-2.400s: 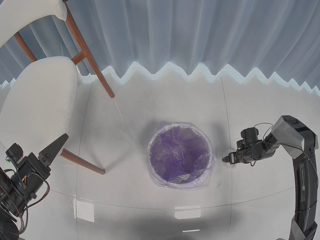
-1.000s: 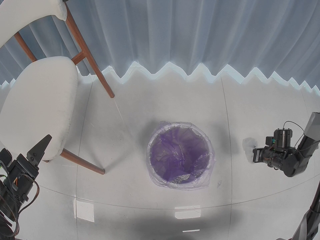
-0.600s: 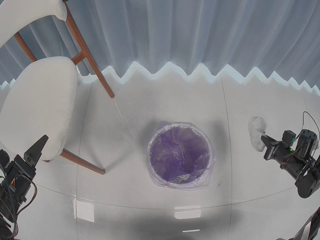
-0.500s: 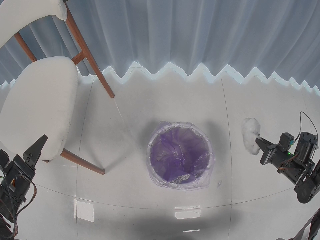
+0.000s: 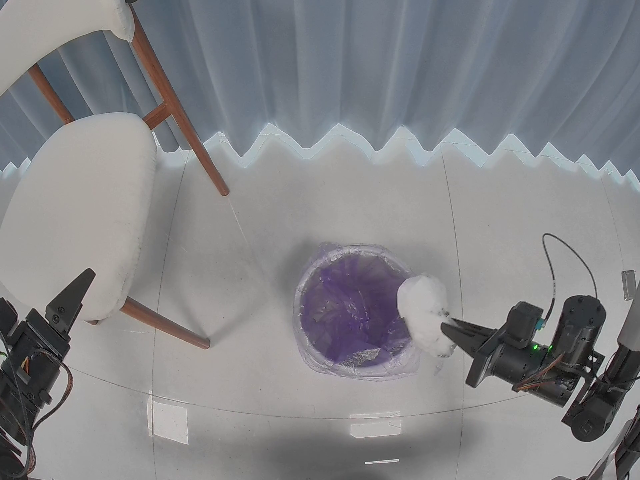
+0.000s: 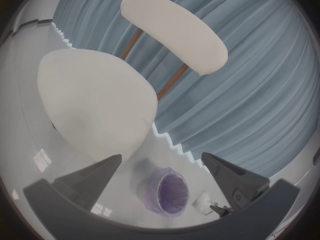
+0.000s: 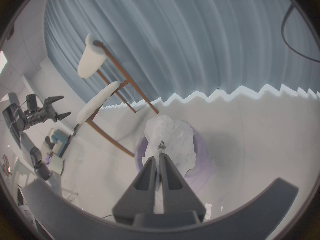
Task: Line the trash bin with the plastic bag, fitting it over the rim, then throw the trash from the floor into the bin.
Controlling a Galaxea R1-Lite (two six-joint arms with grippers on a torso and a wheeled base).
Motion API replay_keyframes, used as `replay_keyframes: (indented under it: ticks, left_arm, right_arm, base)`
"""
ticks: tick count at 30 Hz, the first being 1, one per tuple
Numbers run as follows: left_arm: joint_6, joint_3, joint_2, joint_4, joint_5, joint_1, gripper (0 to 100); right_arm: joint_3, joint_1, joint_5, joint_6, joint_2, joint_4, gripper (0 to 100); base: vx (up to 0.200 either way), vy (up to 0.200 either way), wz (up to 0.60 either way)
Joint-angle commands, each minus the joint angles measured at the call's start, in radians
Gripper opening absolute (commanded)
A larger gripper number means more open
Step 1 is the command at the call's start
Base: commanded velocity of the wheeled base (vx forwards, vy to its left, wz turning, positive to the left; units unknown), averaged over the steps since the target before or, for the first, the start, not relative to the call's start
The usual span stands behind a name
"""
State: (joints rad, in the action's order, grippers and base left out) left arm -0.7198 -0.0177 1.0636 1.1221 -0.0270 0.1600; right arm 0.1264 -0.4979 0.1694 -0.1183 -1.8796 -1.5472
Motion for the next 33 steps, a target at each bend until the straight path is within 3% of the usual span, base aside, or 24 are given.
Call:
replay_keyframes:
  ticks: [1, 11, 31, 32, 33]
  left_arm:
    - [-0.001, 0.018, 0.006, 0.002, -0.001, -0.002, 100]
    - [0.000, 0.018, 0.007, -0.001, 0.001, -0.007, 100]
    - [0.000, 0.018, 0.009, -0.008, 0.001, -0.033, 100]
    - [0.000, 0.018, 0.009, -0.010, 0.002, -0.033, 100]
    - [-0.001, 0.018, 0.009, -0.010, 0.002, -0.033, 100]
  right_arm:
    - [0.047, -0.088, 0.001, 0.019, -0.130, -0.020, 0]
    - [0.279, -0.103, -0.005, 0.017, -0.282, -0.022, 0]
    - [0.501, -0.056, -0.027, 0.005, -0.501, -0.024, 0]
    - [0.506, -0.057, -0.027, 0.002, -0.501, -0.024, 100]
    - [0.510, -0.057, -0.028, -0.004, -0.501, -0.024, 100]
  base:
    - [0.000, 0.000, 0.00]
    - [0.000, 0.000, 0.00]
    - [0.000, 0.000, 0.00]
    - [0.000, 0.000, 0.00]
    - [0.000, 0.000, 0.00]
